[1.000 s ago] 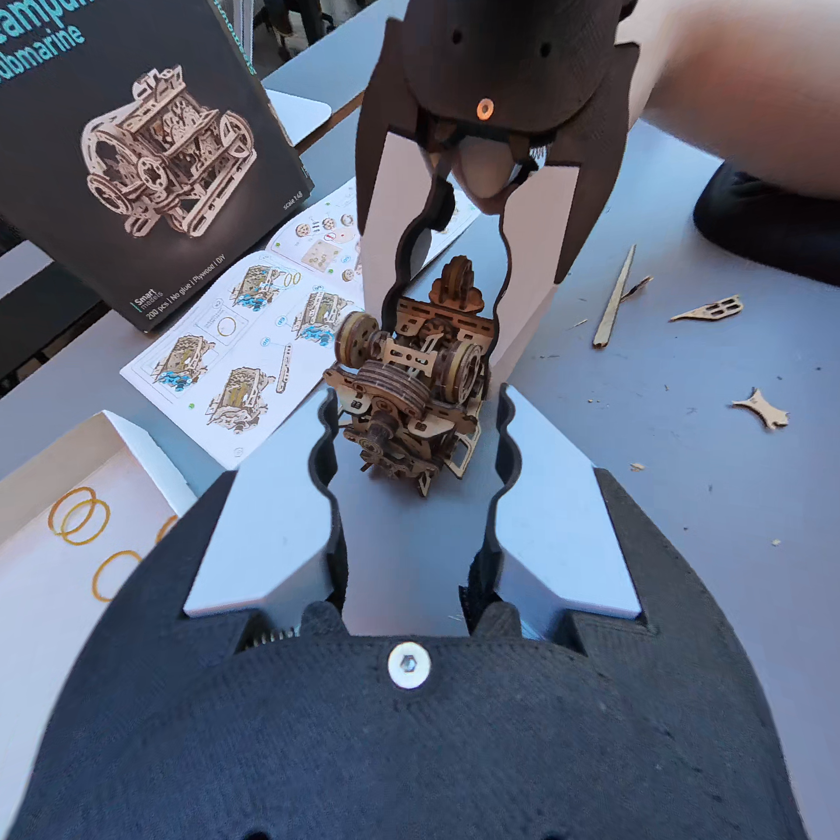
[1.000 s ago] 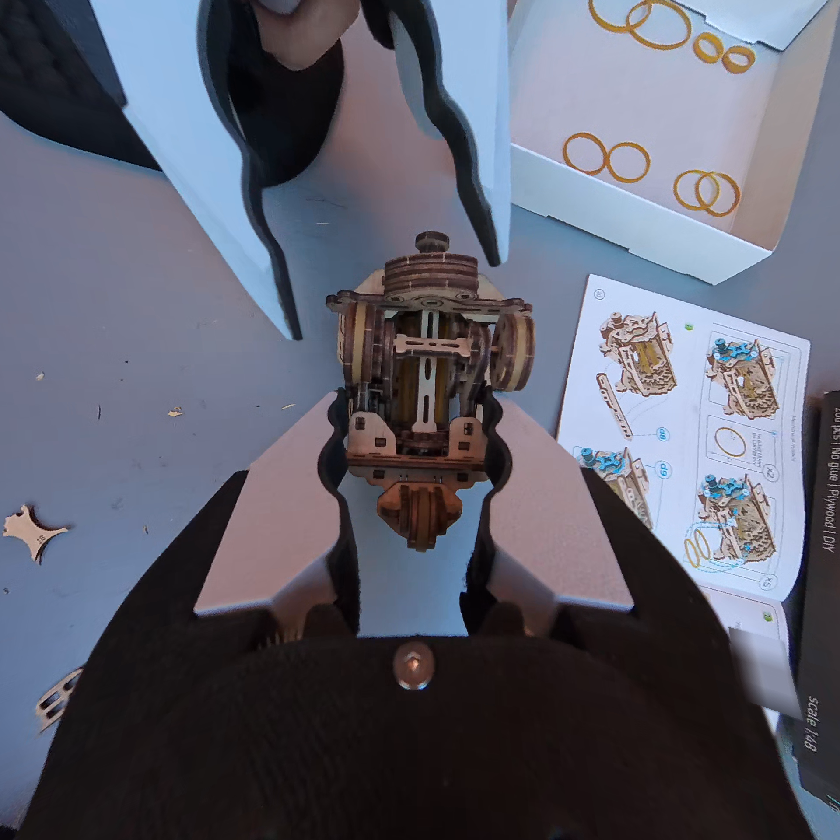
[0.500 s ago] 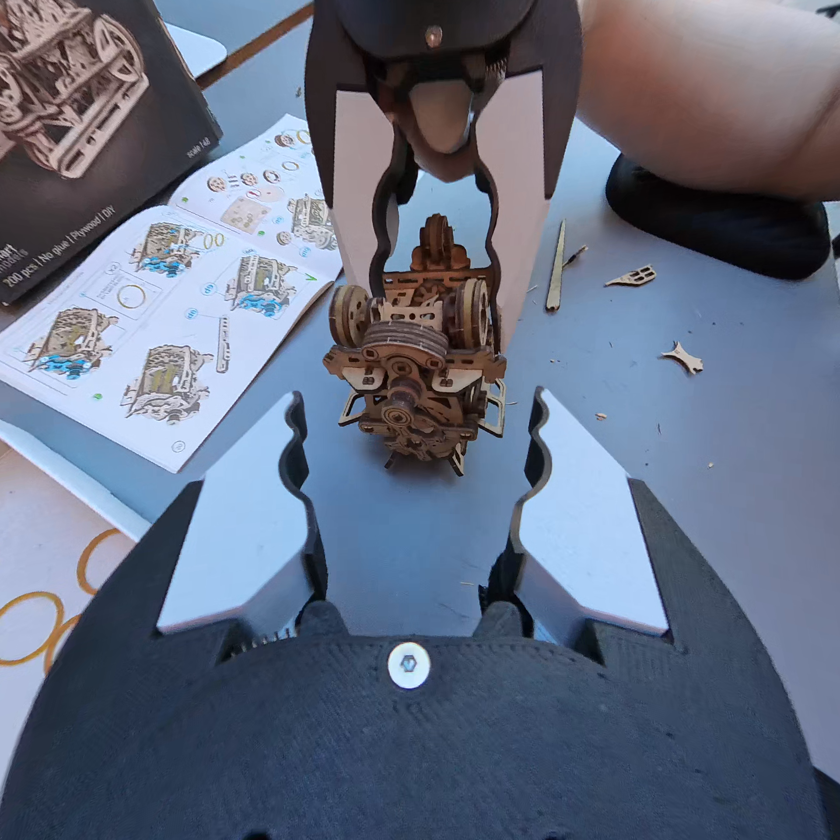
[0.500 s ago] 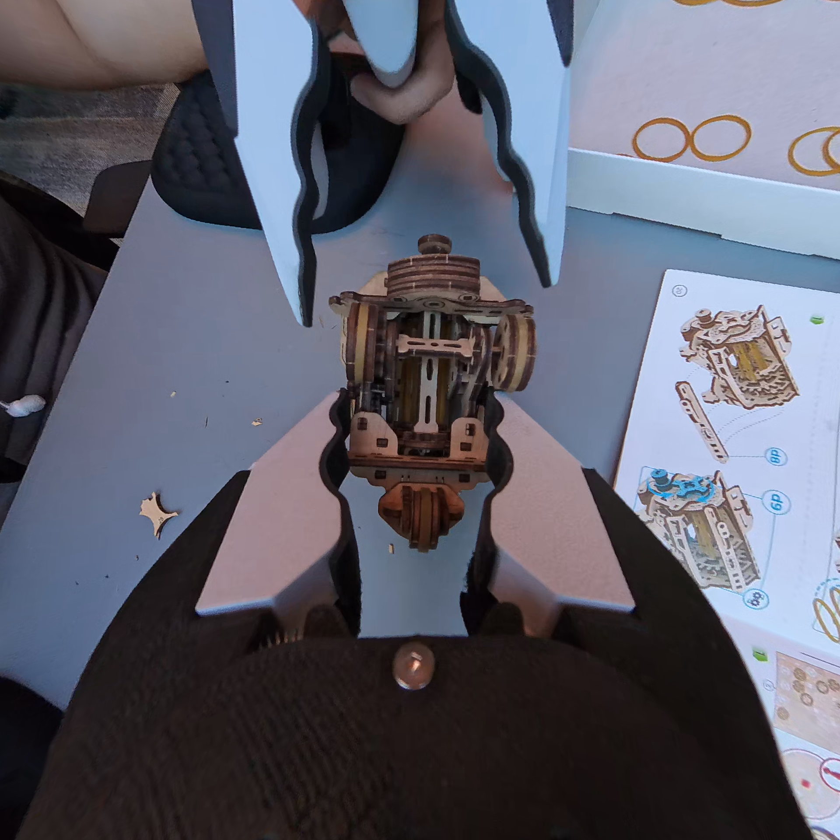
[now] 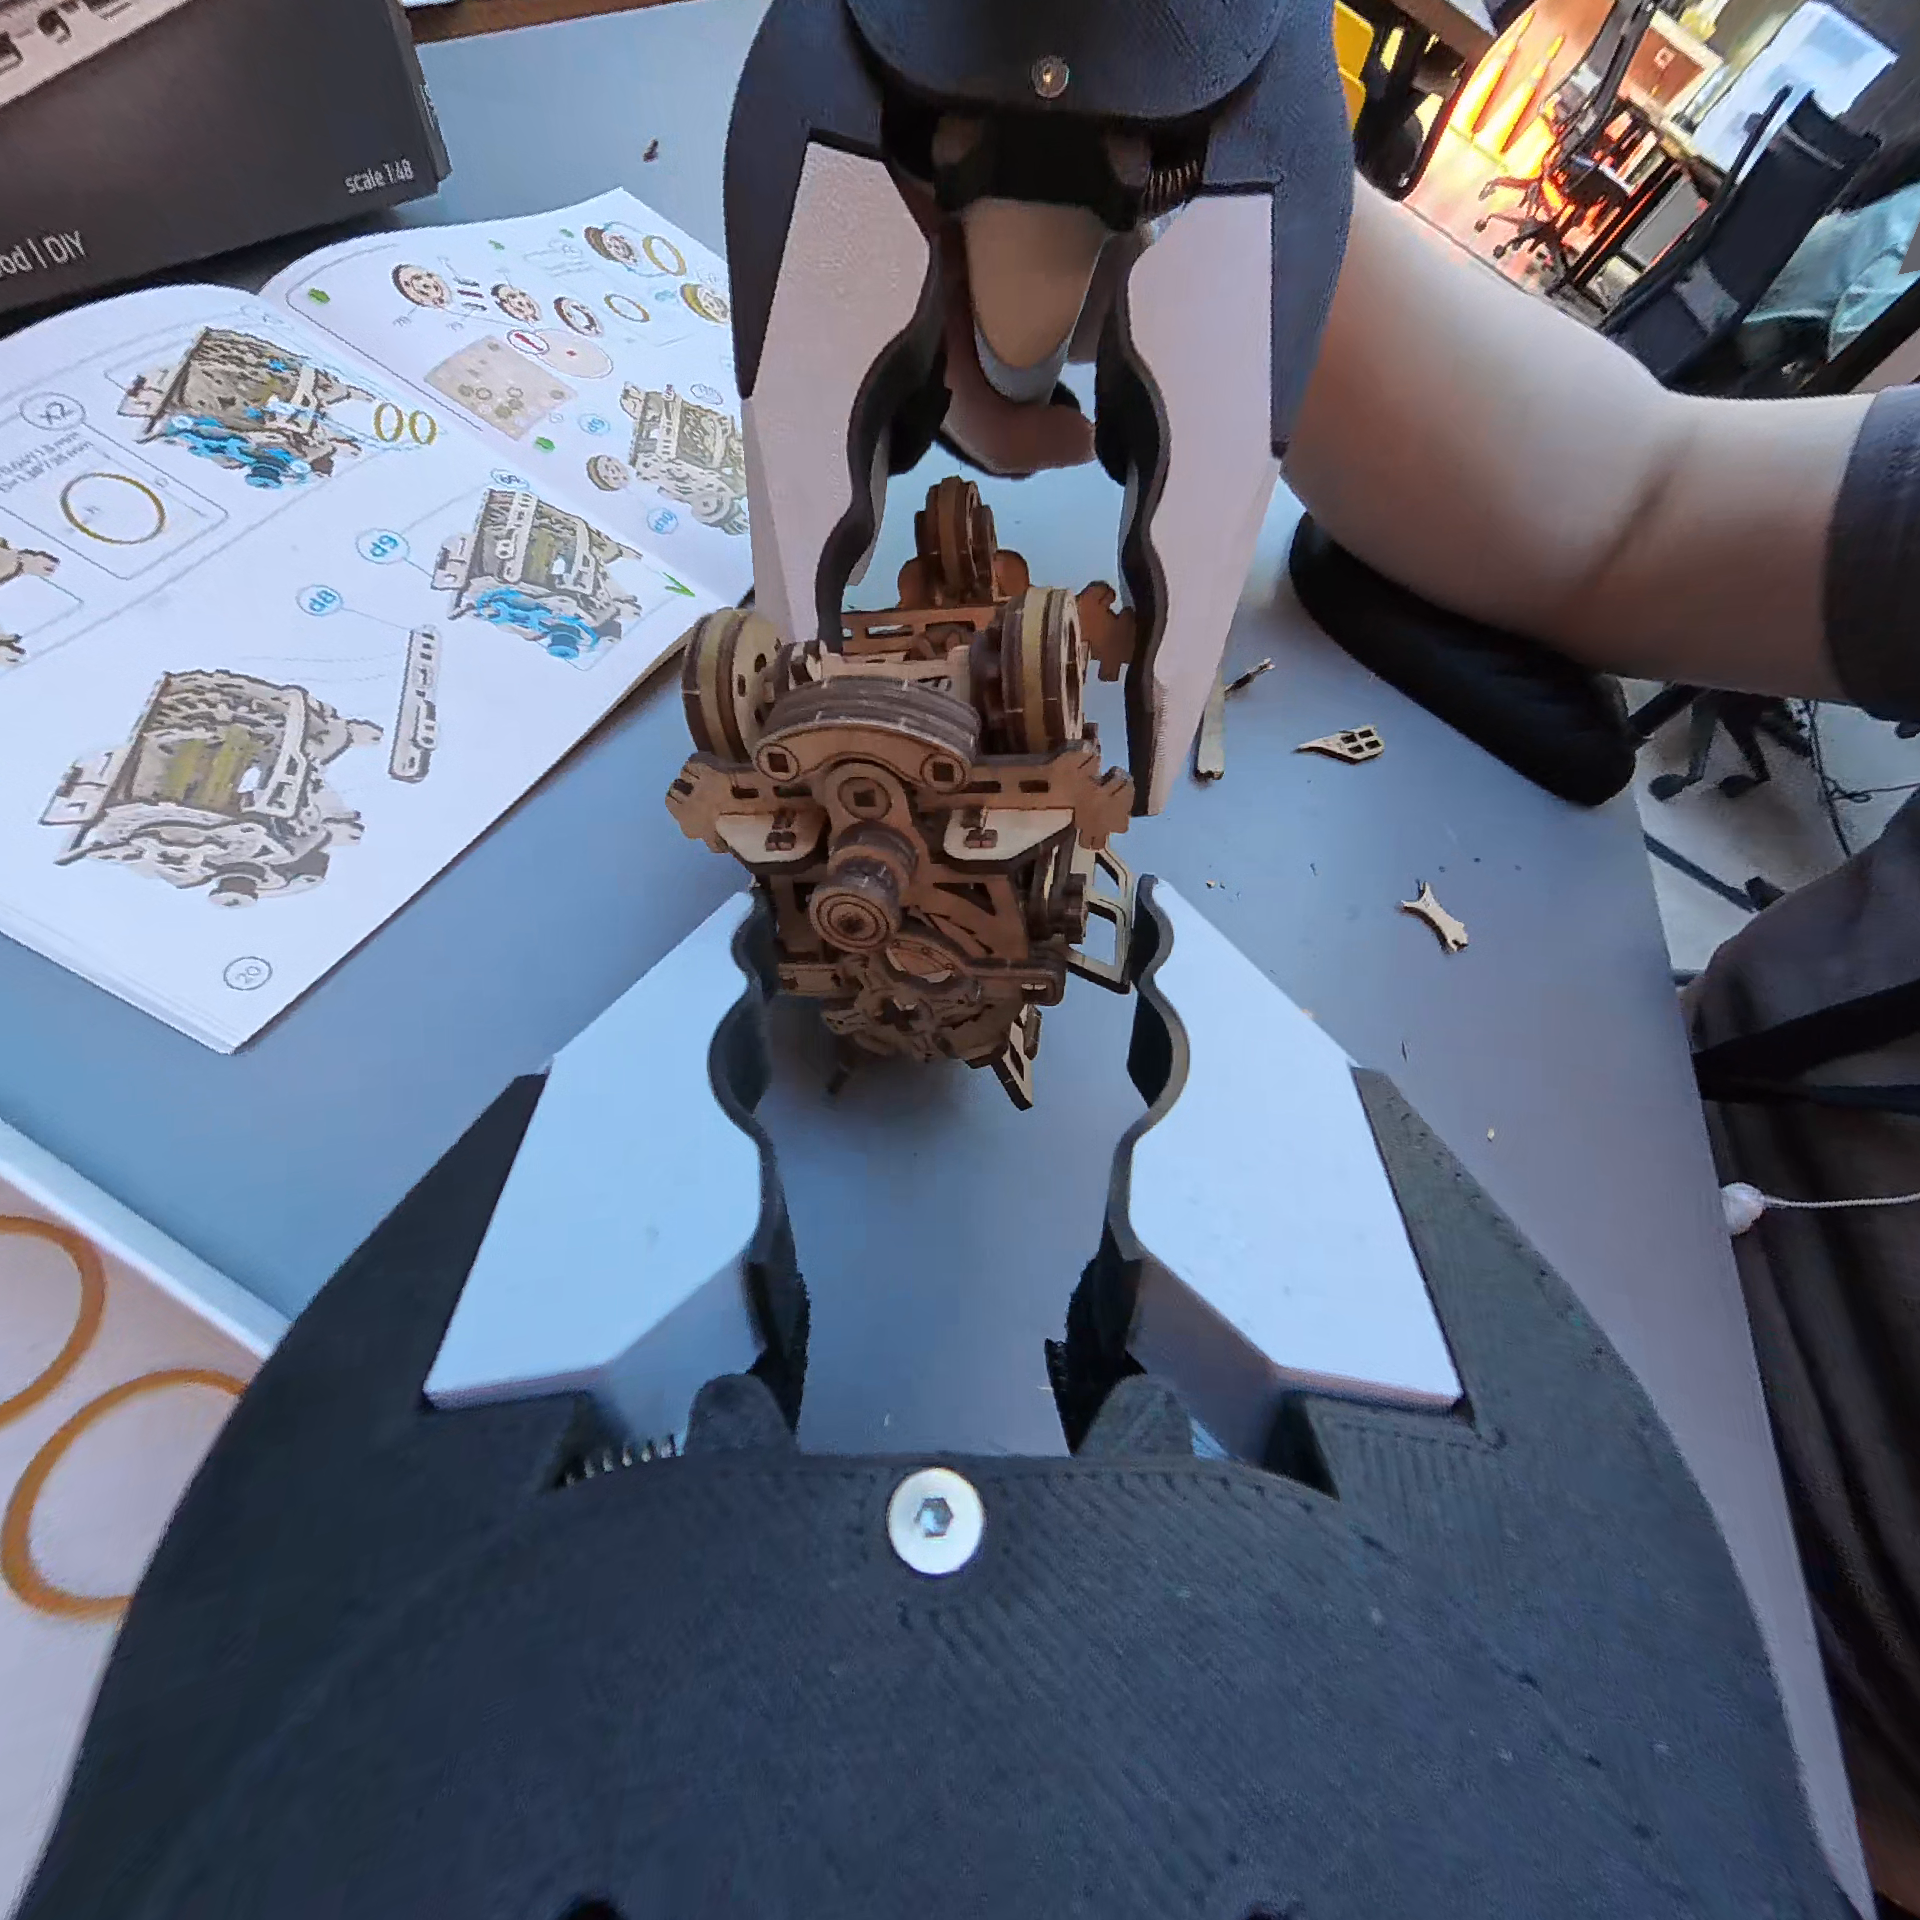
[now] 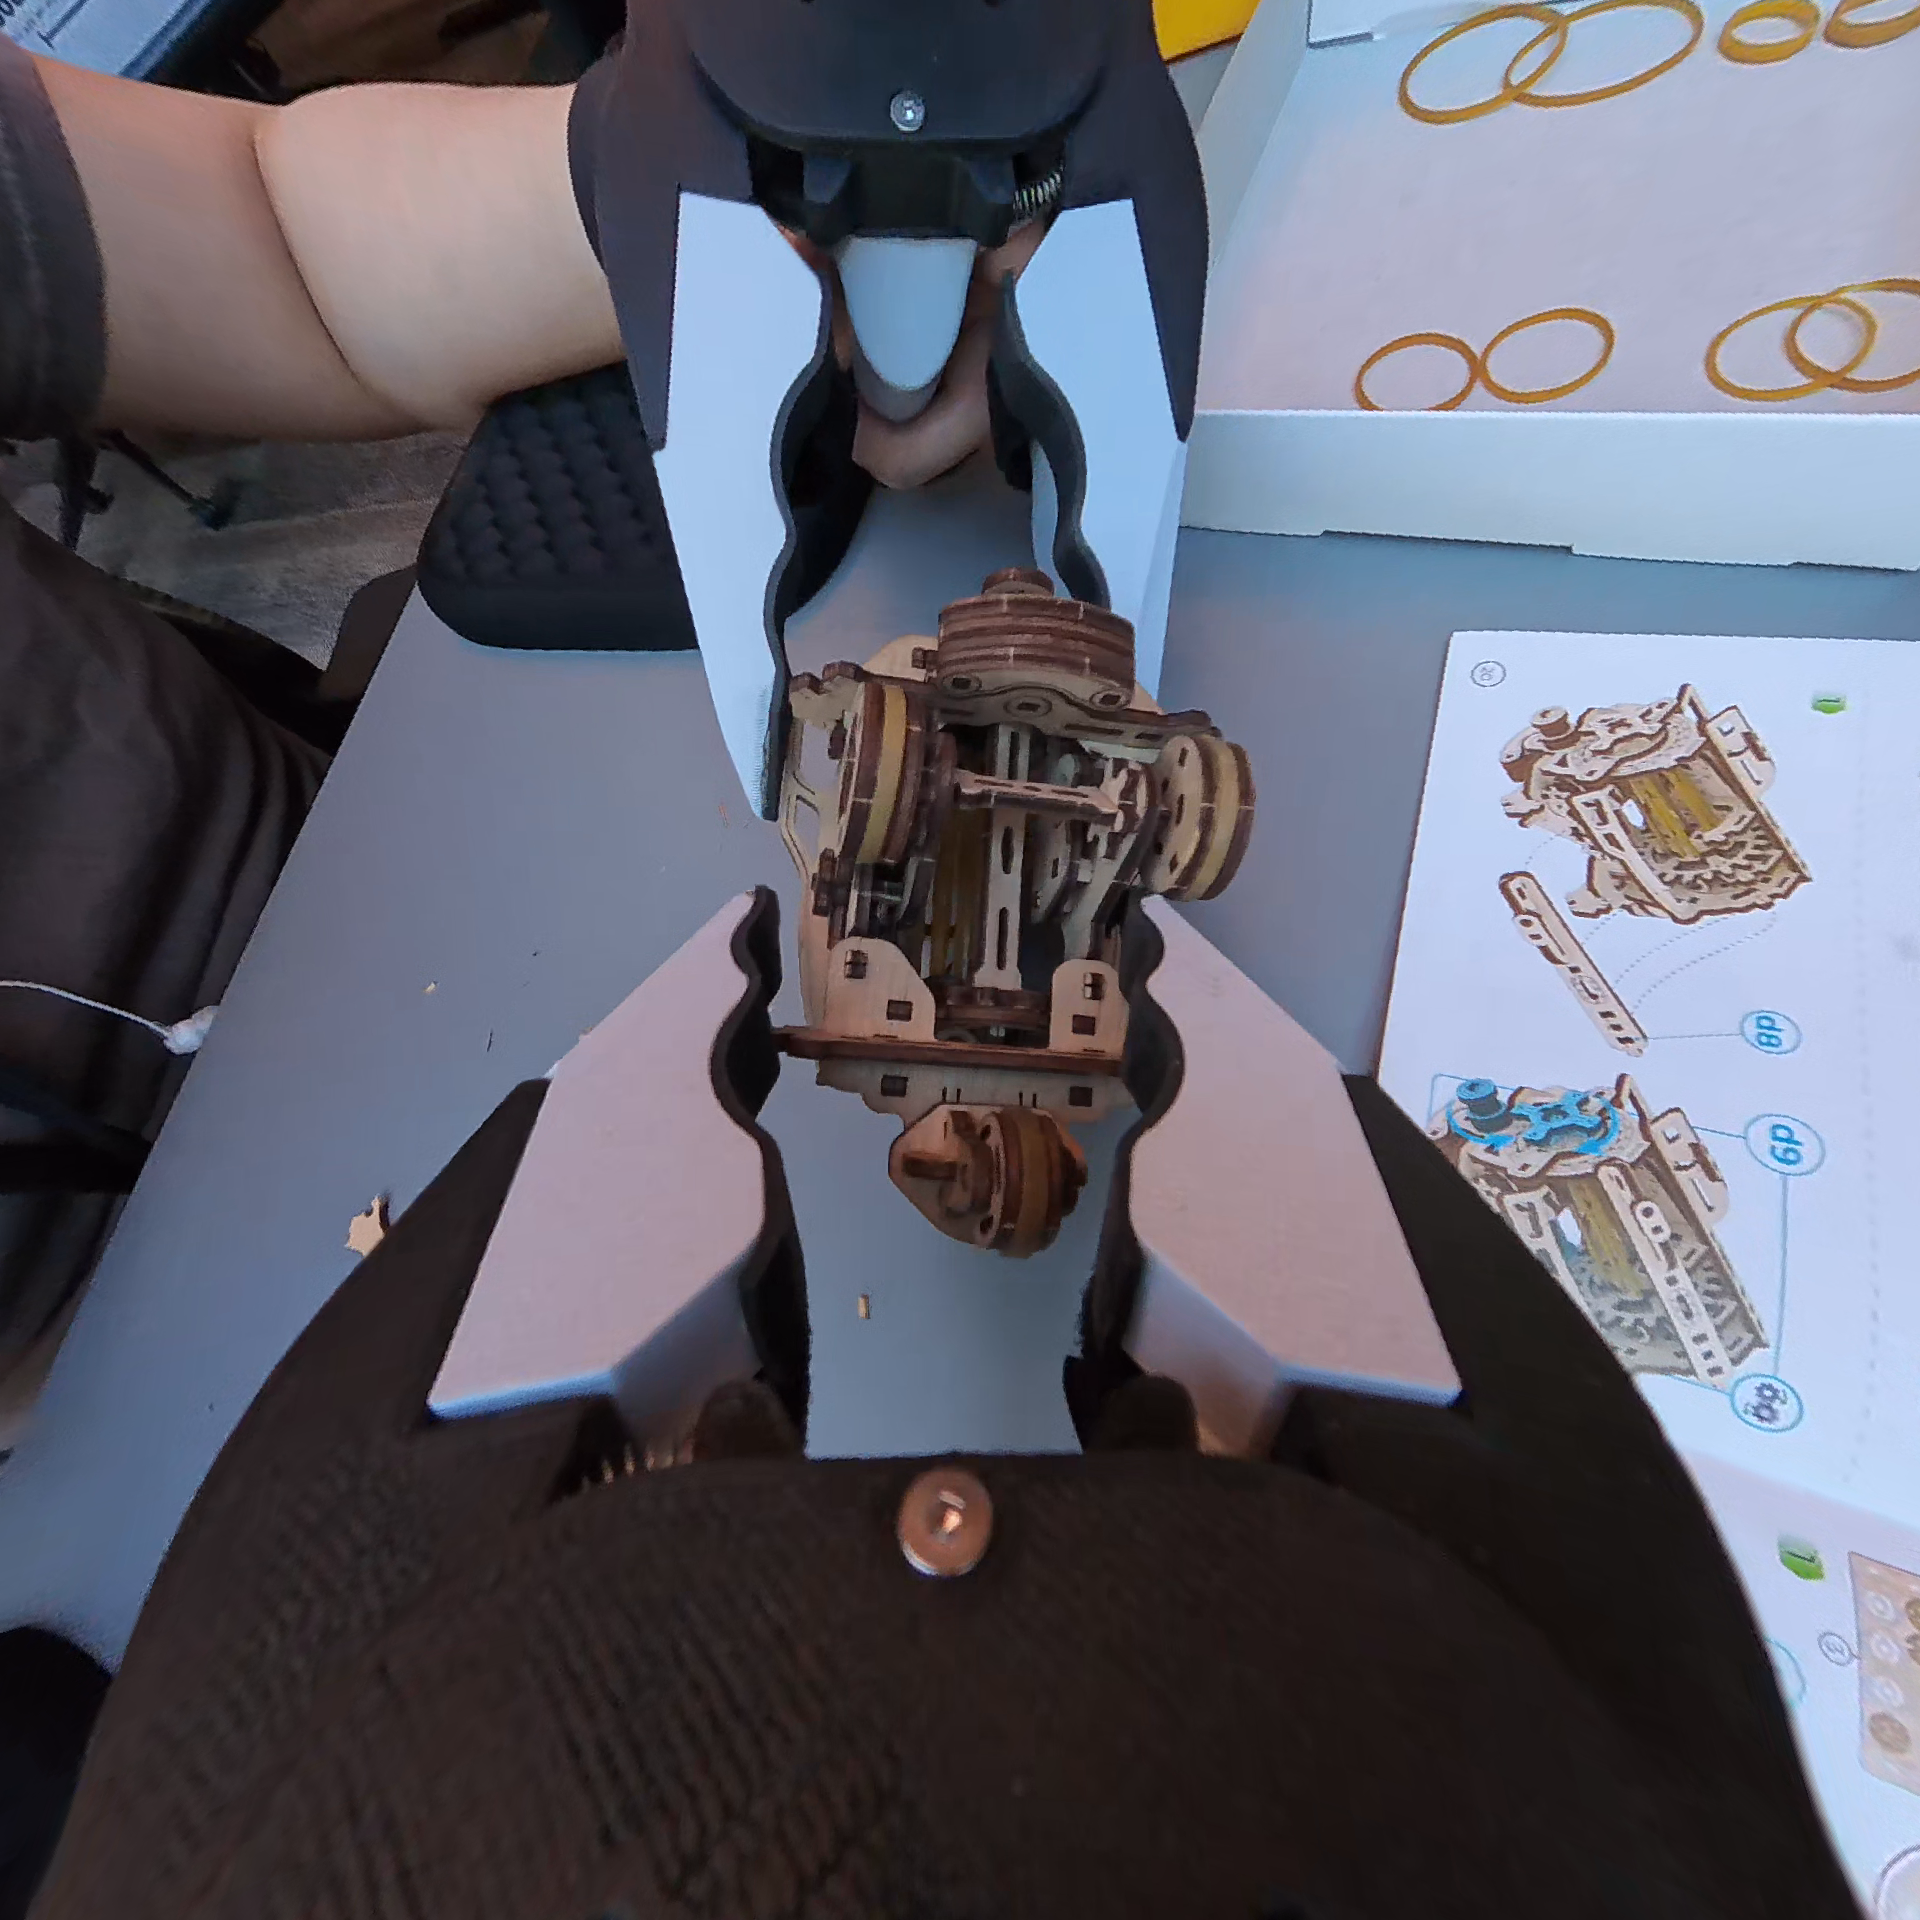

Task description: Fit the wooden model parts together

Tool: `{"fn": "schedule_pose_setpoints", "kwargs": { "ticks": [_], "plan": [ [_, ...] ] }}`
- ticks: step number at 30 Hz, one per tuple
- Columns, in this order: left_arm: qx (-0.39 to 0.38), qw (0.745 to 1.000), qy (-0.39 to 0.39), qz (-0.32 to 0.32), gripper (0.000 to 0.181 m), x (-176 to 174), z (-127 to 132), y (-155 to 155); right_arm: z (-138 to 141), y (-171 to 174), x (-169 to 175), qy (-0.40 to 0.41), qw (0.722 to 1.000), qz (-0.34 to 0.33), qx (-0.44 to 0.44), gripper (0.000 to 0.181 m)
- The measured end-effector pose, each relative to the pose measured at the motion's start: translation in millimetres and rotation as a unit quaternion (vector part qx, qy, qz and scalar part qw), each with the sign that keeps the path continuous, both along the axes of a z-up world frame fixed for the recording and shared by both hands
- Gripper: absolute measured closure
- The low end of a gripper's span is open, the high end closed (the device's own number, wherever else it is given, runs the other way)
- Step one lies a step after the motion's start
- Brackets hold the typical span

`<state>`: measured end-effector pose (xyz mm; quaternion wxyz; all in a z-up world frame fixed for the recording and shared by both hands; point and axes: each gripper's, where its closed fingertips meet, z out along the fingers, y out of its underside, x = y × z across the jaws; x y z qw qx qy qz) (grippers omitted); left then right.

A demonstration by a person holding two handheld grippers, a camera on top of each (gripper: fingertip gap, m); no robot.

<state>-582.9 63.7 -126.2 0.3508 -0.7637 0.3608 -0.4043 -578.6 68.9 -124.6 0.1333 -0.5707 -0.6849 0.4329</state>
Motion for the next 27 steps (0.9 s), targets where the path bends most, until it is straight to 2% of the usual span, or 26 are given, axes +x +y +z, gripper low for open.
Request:
{"fn": "schedule_pose_setpoints", "kwargs": {
  "ticks": [6, 12, 17, 22, 27],
  "plan": [
    [-0.022, 1.000, -0.013, 0.012, 0.114, 0, 0, 3, 0, 5, -2, -0.006, 0.999, -0.020, -0.041, 0.121],
    [-0.031, 0.999, -0.020, 0.016, 0.115, 0, 1, 3, -1, 6, -3, -0.011, 1.000, -0.020, -0.013, 0.124],
    [-0.029, 0.999, -0.020, 0.014, 0.115, 0, 1, 2, 0, 6, -2, 0.001, 1.000, -0.017, -0.008, 0.121],
    [-0.024, 0.999, -0.021, 0.015, 0.115, -1, 1, 1, 4, 9, 0, 0.017, 0.999, -0.018, 0.034, 0.114],
    [-0.023, 0.999, -0.021, 0.014, 0.115, -2, 1, 1, 7, 14, 5, 0.003, 0.998, -0.029, 0.050, 0.106]
  ]
}}
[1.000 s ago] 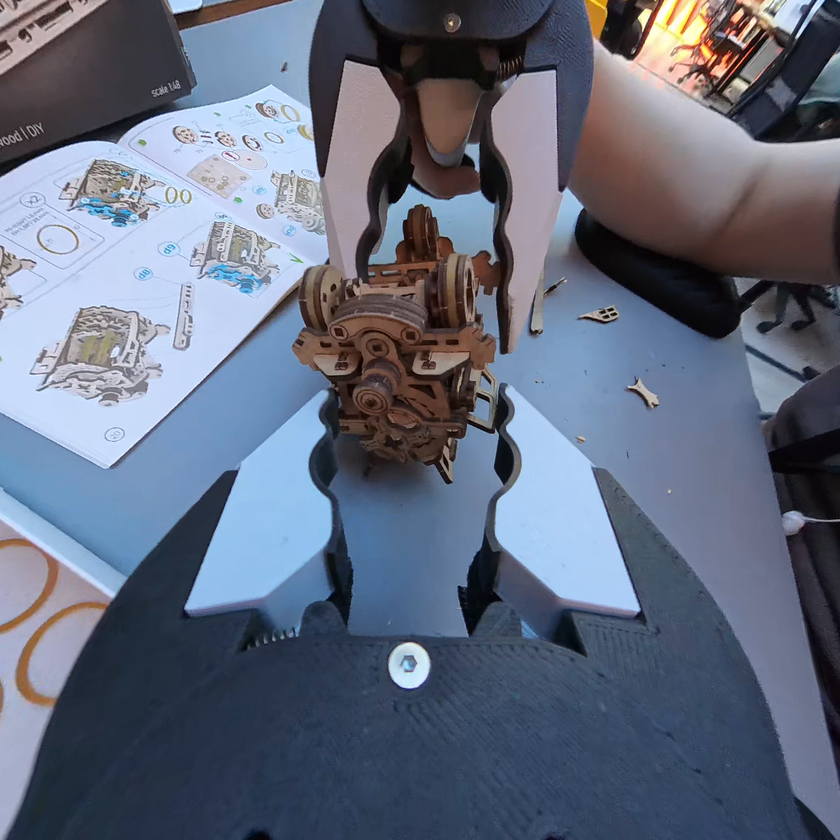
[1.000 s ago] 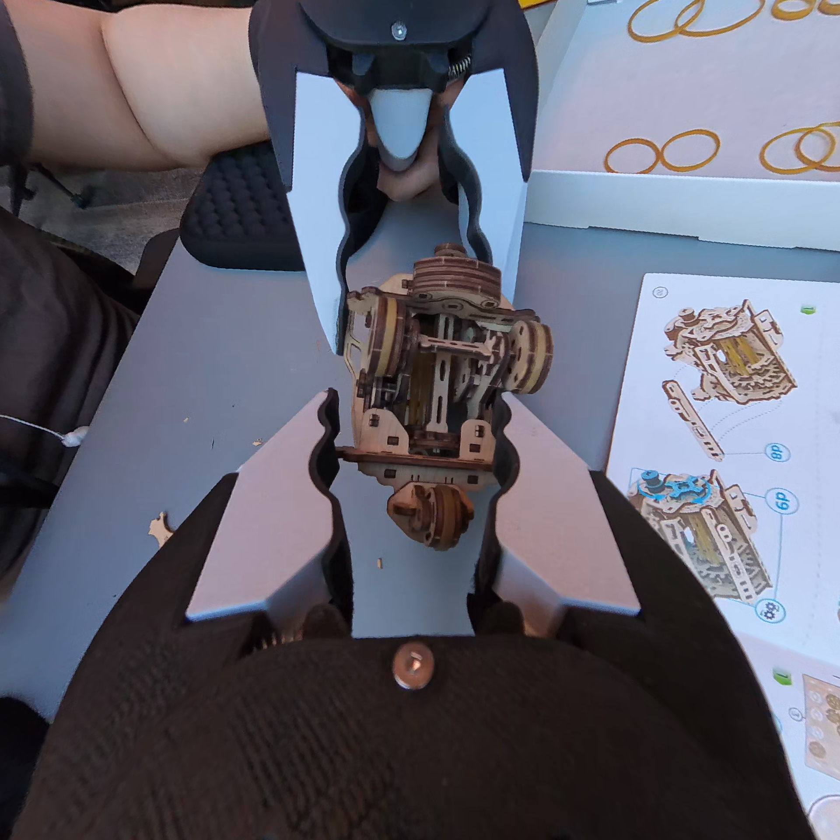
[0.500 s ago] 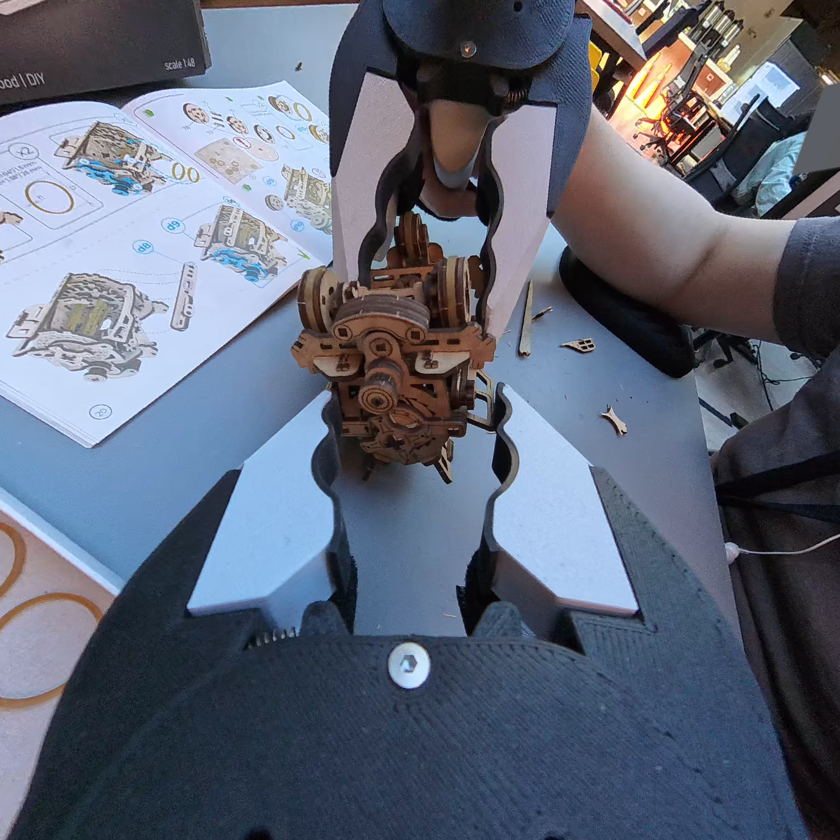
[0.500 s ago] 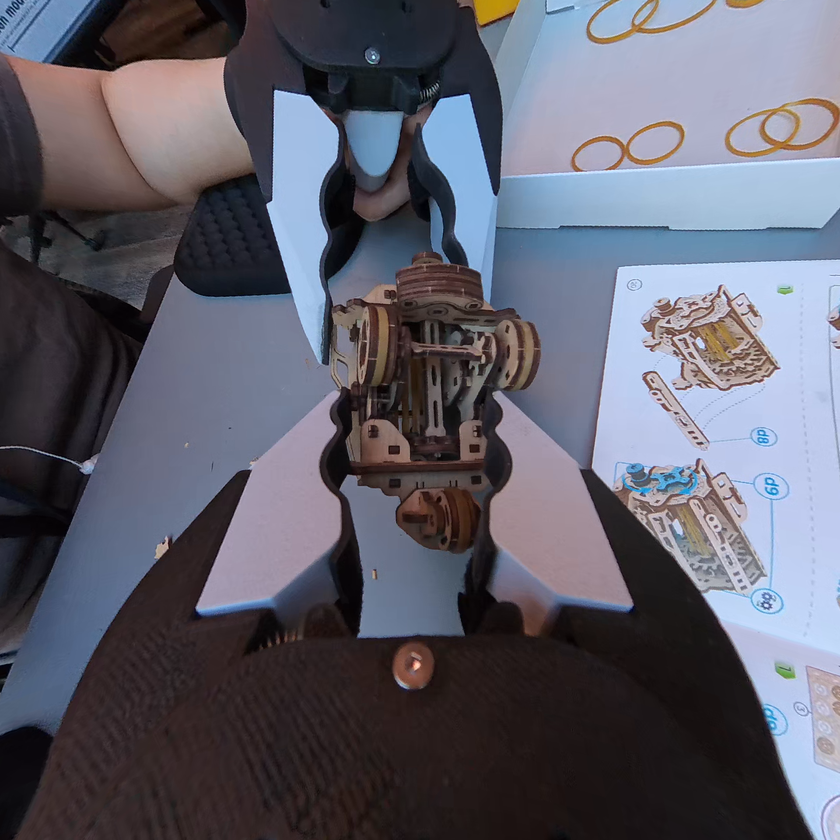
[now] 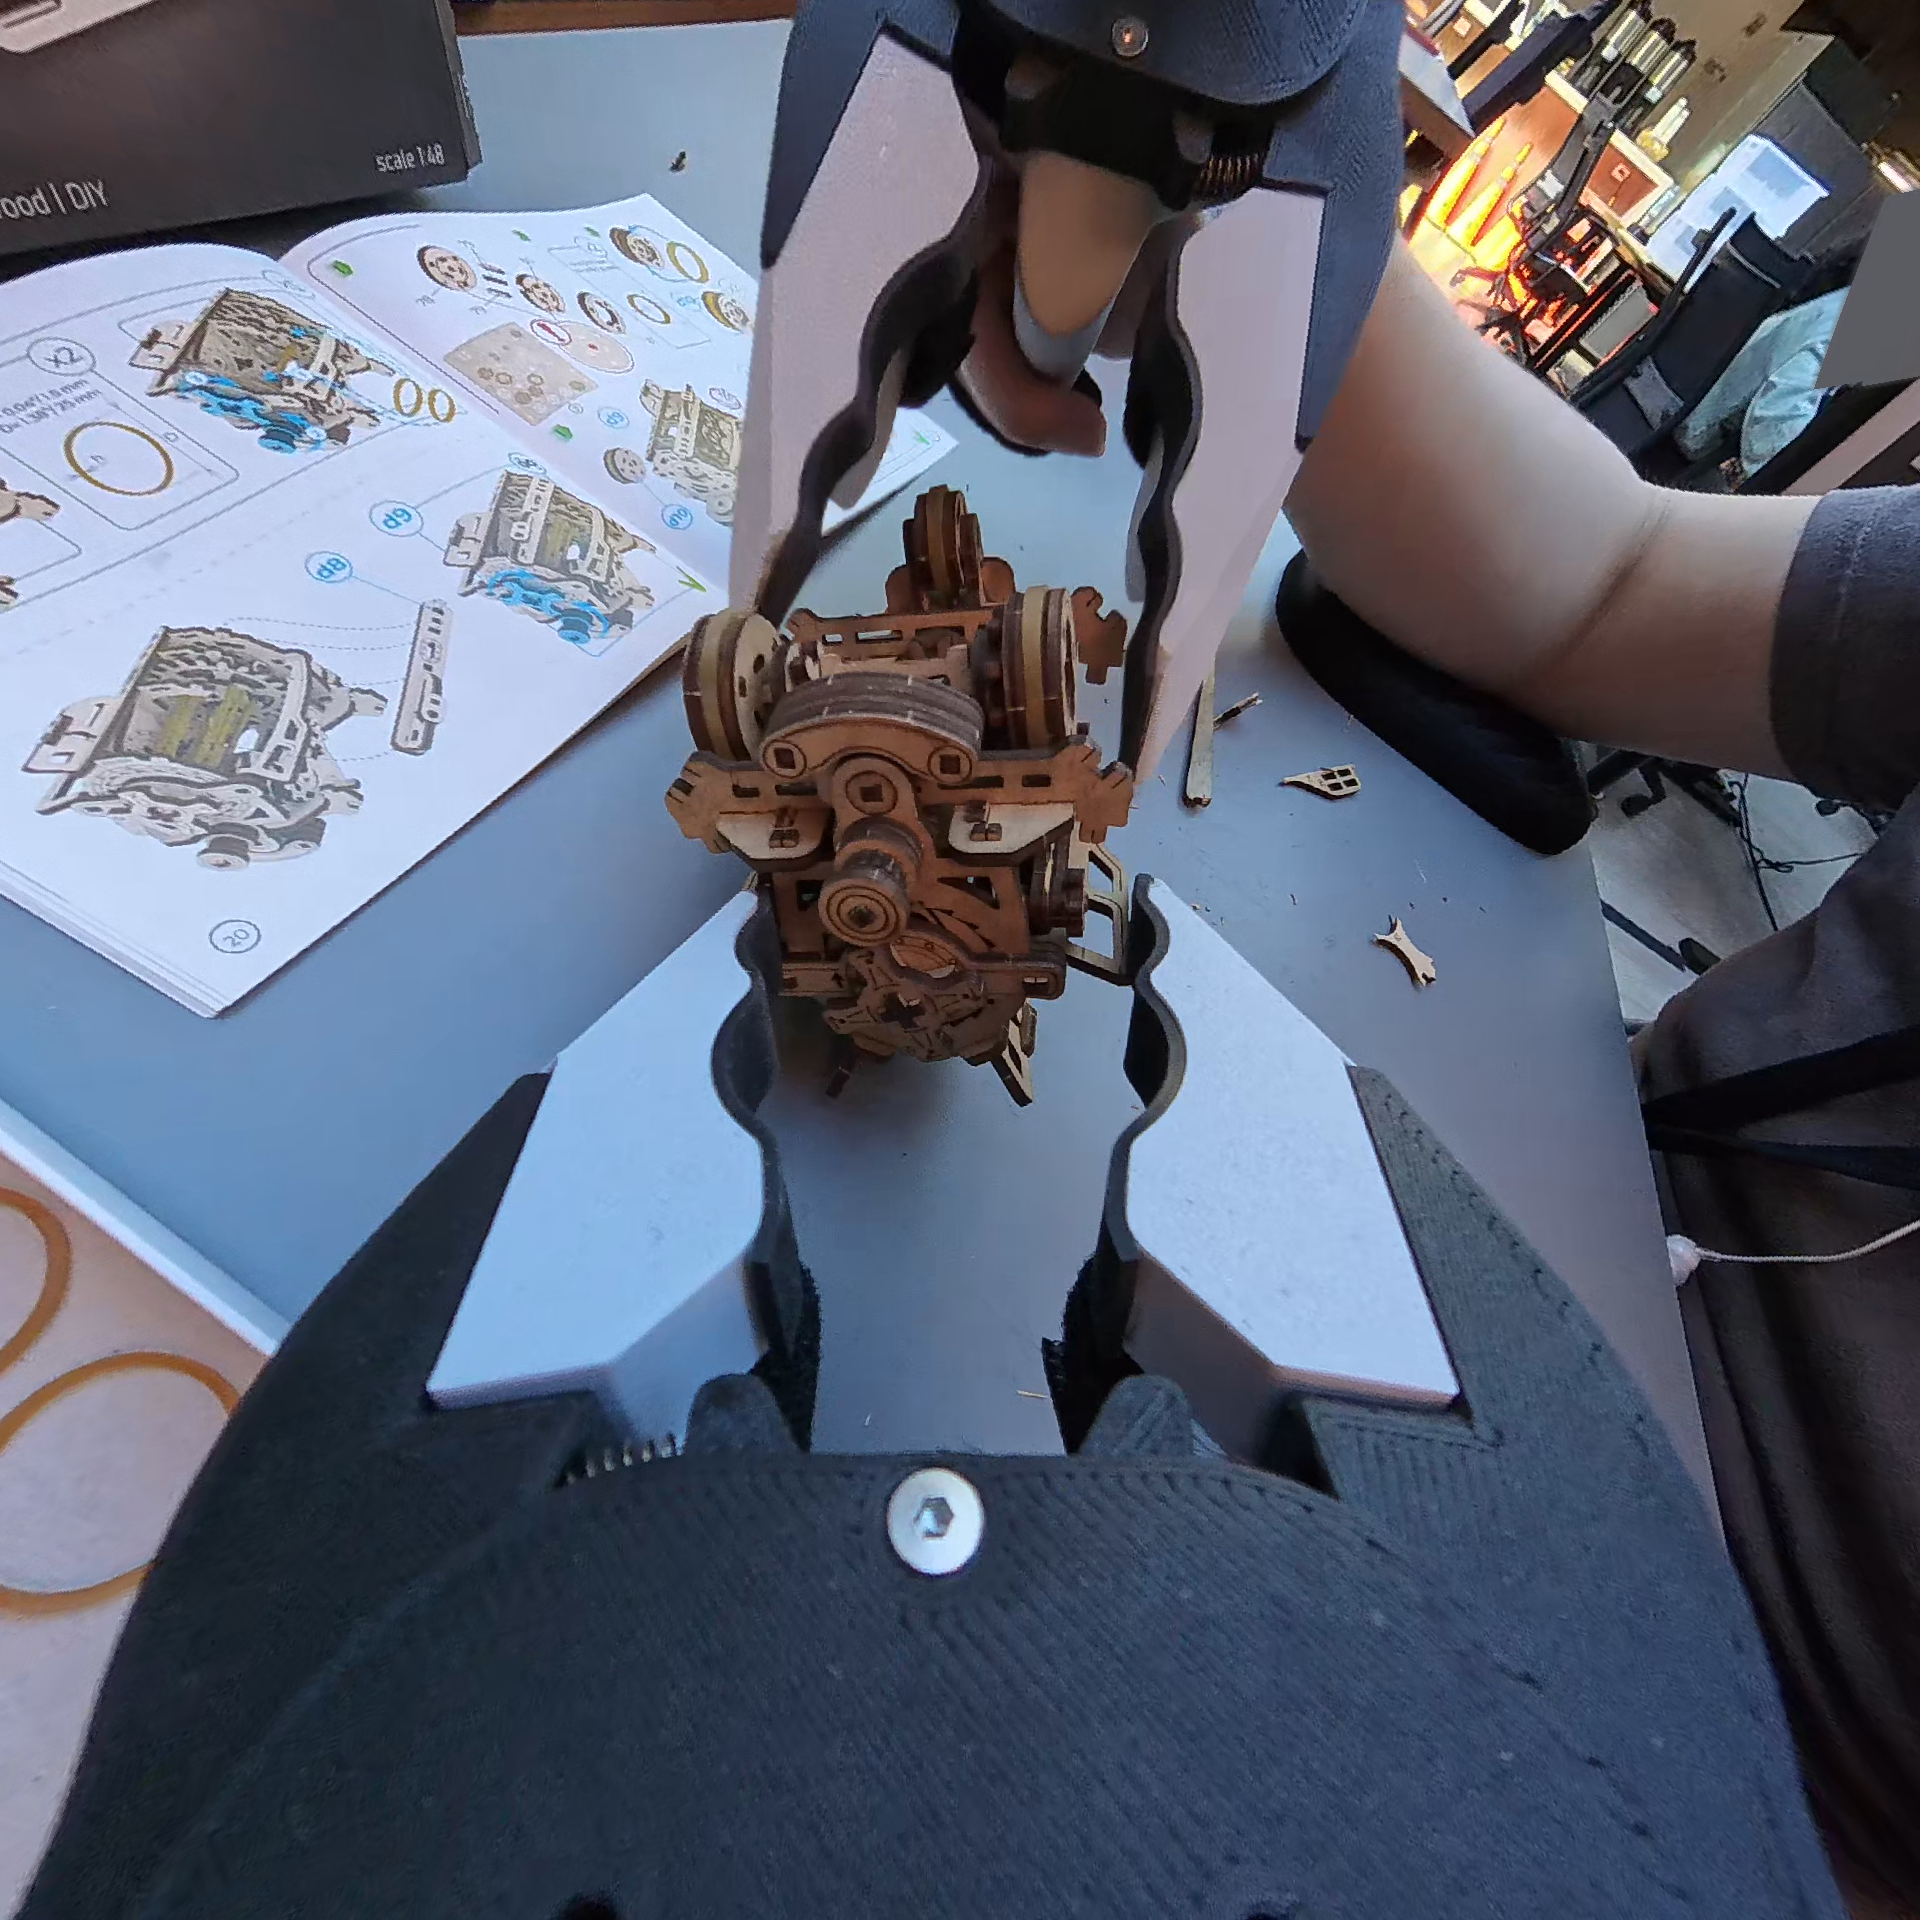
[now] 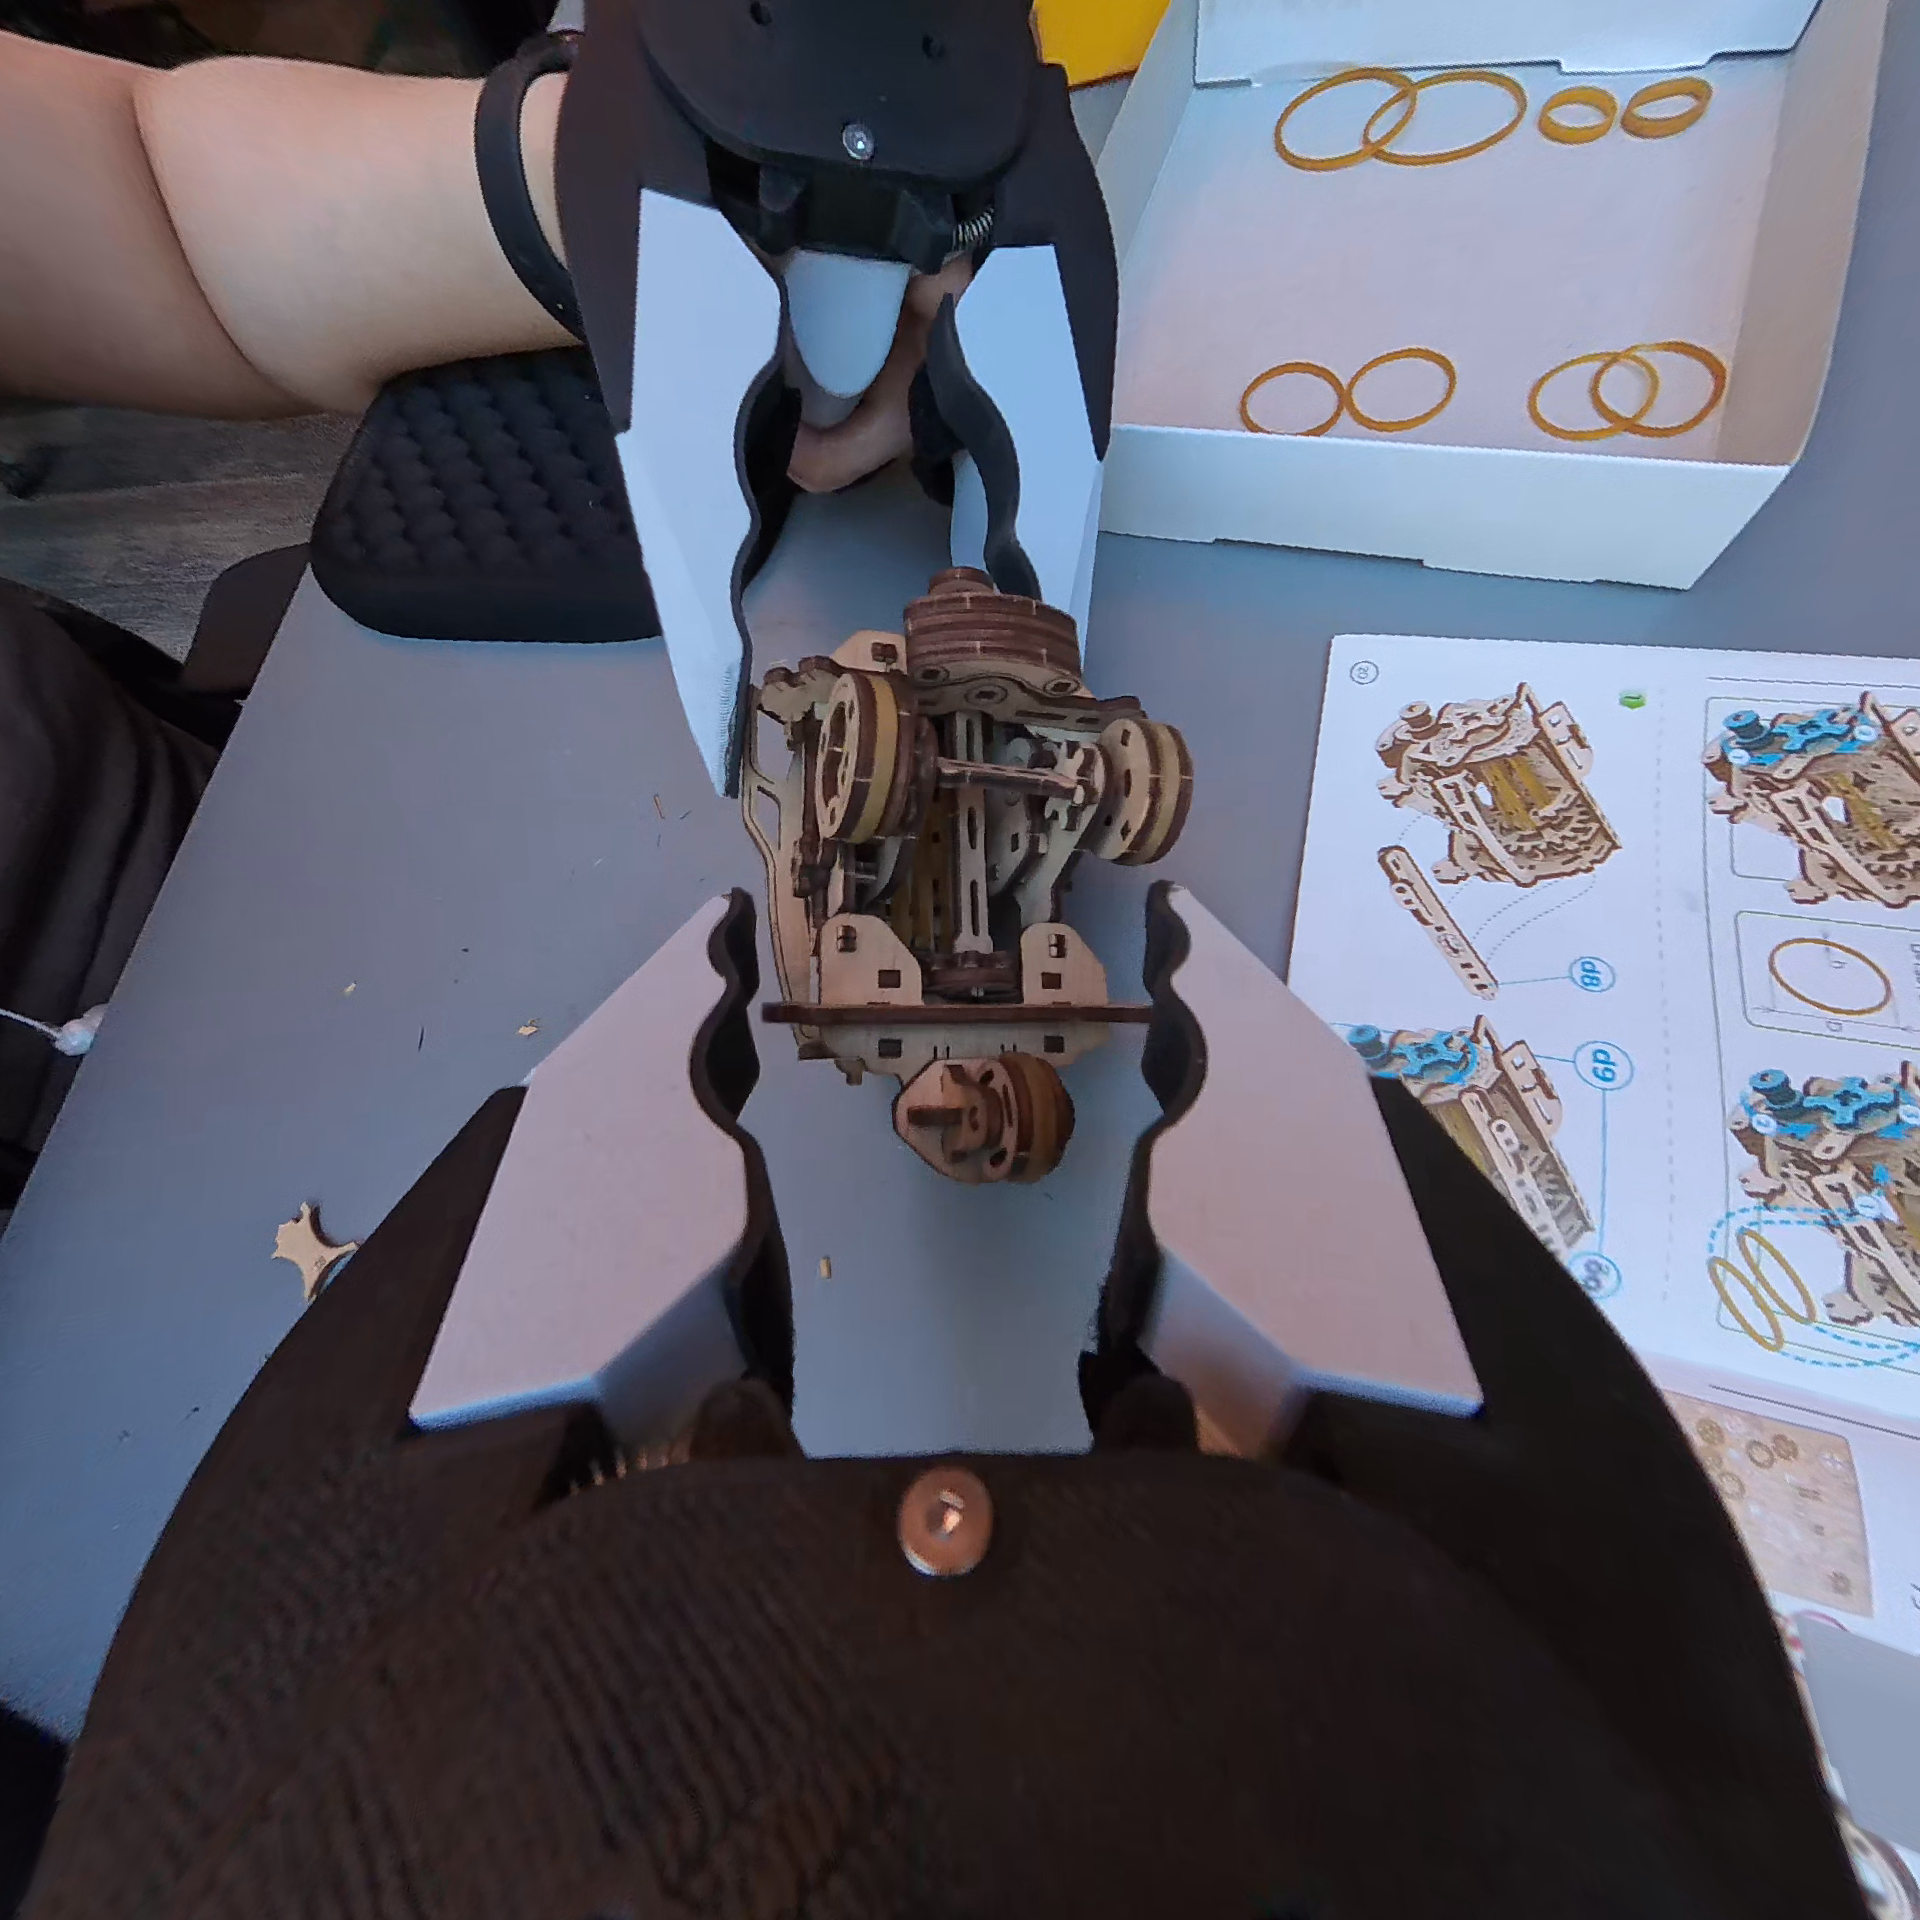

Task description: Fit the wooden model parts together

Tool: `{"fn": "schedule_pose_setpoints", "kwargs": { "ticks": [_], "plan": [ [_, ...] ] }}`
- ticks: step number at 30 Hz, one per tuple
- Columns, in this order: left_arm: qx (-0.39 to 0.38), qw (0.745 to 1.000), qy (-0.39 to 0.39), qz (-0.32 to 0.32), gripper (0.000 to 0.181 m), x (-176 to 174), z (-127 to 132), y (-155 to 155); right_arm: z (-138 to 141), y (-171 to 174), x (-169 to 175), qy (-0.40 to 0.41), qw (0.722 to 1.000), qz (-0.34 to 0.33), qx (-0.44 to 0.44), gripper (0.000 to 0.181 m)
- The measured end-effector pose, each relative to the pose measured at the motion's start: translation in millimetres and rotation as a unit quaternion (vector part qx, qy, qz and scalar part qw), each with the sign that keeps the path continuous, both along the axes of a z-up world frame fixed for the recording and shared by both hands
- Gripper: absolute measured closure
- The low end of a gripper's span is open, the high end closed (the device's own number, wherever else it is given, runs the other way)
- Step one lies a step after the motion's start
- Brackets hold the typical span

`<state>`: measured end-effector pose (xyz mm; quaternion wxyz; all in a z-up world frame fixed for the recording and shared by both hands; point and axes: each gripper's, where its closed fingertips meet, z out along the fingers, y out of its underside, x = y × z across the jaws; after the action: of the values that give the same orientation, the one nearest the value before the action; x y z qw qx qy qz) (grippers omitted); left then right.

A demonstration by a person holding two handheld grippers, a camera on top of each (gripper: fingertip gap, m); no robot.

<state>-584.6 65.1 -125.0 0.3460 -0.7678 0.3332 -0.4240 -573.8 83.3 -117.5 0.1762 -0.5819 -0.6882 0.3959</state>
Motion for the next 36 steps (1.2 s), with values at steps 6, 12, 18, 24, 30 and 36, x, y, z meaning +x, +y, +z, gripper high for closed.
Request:
{"fn": "schedule_pose_setpoints", "kwargs": {
  "ticks": [6, 12, 18, 24, 30, 36],
  "plan": [
    [0.004, 1.000, 0.000, -0.002, 0.115, 0, 0, -1, 23, 7, -2, 0.055, 0.998, -0.018, 0.020, 0.121],
    [0.009, 1.000, 0.004, -0.003, 0.115, 0, 0, -2, 34, -6, -7, 0.077, 0.996, 0.003, 0.034, 0.139],
    [0.009, 1.000, 0.003, -0.003, 0.115, 0, 0, -2, 30, -10, -8, 0.074, 0.996, 0.014, 0.054, 0.165],
    [0.020, 1.000, 0.015, -0.010, 0.115, 2, 0, -7, 32, -16, -5, 0.071, 0.997, 0.012, -0.005, 0.167],
    [0.068, 0.997, 0.046, -0.012, 0.115, 5, 0, -12, 33, -25, 0, 0.107, 0.994, 0.013, 0.028, 0.168],
    [0.118, 0.991, 0.054, -0.029, 0.125, 7, 8, -23, 32, -48, 11, 0.136, 0.986, 0.026, 0.092, 0.168]
  ]
}}
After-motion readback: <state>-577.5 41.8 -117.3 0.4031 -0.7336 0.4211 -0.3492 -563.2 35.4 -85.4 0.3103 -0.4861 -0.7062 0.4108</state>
